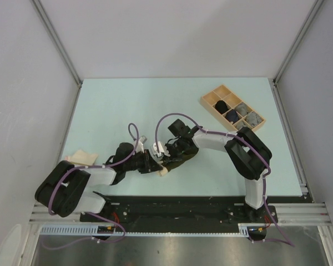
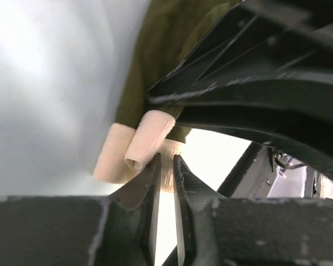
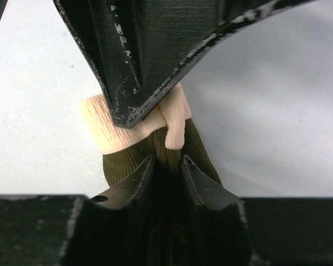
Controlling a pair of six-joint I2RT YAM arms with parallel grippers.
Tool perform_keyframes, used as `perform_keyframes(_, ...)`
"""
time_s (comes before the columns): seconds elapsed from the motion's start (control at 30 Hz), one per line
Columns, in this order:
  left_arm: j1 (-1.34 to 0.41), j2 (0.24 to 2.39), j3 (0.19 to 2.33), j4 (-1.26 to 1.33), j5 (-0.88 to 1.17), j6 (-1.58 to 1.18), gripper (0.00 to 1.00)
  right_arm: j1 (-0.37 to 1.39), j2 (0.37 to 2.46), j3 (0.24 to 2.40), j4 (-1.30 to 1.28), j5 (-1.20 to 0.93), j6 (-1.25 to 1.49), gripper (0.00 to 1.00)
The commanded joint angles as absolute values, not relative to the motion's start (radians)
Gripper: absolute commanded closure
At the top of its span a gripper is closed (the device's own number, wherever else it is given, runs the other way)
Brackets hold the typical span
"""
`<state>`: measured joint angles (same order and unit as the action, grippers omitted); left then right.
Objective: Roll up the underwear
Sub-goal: Fold the underwear at the center of the board.
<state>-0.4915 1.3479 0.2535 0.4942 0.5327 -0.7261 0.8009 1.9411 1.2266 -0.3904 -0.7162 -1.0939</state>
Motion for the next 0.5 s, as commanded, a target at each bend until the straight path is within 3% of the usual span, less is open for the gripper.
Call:
perform_keyframes(0.0, -0.502, 1.377, 0.219, 0.534, 0.509, -0.739, 0.83, 0.779, 1.908, 1.223, -0.357, -0.752, -1.039, 0.65)
perform_keyframes(0.1, -0.502, 1.397, 0.209, 0.540, 0.500, -0.744, 0.85, 0.749, 1.885, 1.229, -0.345, -0.768, -1.016, 0.54)
perform_keyframes(0.47, -0.502, 1.443, 0.202, 0.581, 0.492, -0.753, 0.87, 0.617, 1.806, 1.339, -0.595, -0.873, -1.040, 0.45)
